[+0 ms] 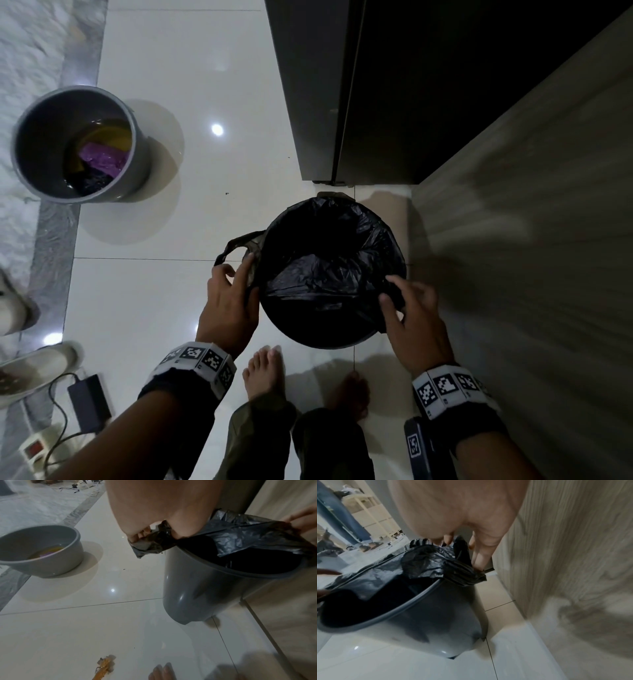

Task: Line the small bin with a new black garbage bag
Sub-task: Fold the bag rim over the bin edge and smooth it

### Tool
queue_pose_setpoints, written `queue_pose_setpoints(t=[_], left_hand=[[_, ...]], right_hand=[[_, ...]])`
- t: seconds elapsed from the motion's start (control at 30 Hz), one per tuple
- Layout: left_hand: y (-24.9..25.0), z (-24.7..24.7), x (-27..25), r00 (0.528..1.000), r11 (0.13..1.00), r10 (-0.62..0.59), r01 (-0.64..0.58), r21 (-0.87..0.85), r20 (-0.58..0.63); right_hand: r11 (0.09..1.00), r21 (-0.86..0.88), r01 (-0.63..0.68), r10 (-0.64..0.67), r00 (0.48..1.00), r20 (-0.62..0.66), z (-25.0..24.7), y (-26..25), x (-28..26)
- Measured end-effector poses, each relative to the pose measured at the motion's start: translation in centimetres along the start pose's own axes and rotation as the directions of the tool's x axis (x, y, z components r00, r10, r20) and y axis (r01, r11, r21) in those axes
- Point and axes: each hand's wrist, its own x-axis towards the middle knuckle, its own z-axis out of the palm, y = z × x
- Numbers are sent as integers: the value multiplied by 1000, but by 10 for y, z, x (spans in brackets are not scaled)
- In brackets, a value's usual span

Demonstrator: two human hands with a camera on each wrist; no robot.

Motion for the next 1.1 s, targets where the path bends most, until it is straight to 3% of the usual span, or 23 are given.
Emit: queue_pose_setpoints(t=[0.13,0.27,0.43,0.6,0.77,0.87,1.1], left_hand=[[-4,0,-3,987,997,80,-82,6,139],[-4,1,-5,969,988,91,-60,-139,228],[-6,0,6,975,985,116,-89,-147,189],[-19,-7,1,950,958,257,-226,-177,179],[-27,-10,-14,940,939,268,-205,-277,211],[-27,-9,-18,932,929,260,-170,-329,254],[-35,-12,-26,887,941,280,-178,-288,368]], right_hand=[[986,-165,17,0,994,108,6,3,-5],[994,-90,59,-63,997,-43,11,13,-7],[992,-75,105,-121,962,-244,18,30,-20],[998,69,13,-9,998,-59,20,33,-36],[1000,-19,21,-19,992,127,19,25,-38],[990,-123,75,-65,994,85,20,25,-30],[978,-119,173,-186,976,-115,23,41,-40]])
